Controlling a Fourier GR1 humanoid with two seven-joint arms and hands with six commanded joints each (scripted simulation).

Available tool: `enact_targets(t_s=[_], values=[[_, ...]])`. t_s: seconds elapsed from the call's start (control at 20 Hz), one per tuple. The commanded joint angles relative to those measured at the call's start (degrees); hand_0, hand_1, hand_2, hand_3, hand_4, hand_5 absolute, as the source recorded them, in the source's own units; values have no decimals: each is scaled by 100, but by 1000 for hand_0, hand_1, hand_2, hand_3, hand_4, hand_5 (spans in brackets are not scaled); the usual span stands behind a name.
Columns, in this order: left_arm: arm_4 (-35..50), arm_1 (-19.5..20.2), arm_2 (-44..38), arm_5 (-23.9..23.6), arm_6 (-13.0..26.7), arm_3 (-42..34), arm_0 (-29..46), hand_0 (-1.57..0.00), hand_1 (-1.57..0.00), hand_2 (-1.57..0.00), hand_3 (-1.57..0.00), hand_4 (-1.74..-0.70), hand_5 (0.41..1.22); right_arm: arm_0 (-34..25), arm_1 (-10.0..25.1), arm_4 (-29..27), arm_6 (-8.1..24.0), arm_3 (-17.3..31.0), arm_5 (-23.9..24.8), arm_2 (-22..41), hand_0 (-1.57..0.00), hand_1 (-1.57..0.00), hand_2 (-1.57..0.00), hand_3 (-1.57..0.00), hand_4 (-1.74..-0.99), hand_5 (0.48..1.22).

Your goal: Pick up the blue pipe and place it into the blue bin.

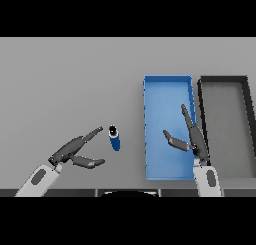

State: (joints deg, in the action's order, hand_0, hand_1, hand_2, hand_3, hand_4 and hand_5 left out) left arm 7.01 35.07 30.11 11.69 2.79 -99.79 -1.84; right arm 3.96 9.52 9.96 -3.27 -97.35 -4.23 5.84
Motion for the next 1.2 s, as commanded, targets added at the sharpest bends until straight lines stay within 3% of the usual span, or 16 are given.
enact_targets(t_s=[0.0,0.25,0.35,0.7,0.9,1.05,1.1,1.15], values=[[-73,-97,81,-12,-16,52,-3,1,1,1,1,-1107,463,15,-22,-2,30,-28,-3,21,1,1,1,1,-1212,570],[-320,-789,300,-198,-170,487,-338,1,1,1,1,-1145,486,41,-3,-106,106,-21,-54,-44,1,1,1,1,-1209,556],[-393,-1083,322,-284,-205,817,-489,1,1,1,1,-1131,488,132,-5,-99,-13,-17,-65,-37,1,1,1,1,-1206,554],[-637,-1714,370,-517,-555,1699,-735,1,1,1,1,-1104,497,175,49,-206,-107,-77,-104,-117,1,1,1,1,-1200,547],[-429,-2034,294,-448,-786,1975,-895,1,1,-87,-44,-1137,567,179,31,-93,-33,-55,-56,-69,1,1,1,1,-1188,550],[-101,-2296,250,-320,-761,2062,-844,-39,-248,-417,-345,-1268,675,95,17,-125,-73,22,-57,-93,1,1,1,1,-1196,560],[-28,-2366,216,-309,-741,2093,-881,-179,-411,-578,-590,-1301,784,122,33,-107,-90,43,-59,-97,1,1,1,1,-1192,560],[31,-2428,186,-320,-782,2105,-894,-418,-642,-777,-777,-1383,872,133,15,-89,-75,57,-25,-102,1,1,1,1,-1191,561]])
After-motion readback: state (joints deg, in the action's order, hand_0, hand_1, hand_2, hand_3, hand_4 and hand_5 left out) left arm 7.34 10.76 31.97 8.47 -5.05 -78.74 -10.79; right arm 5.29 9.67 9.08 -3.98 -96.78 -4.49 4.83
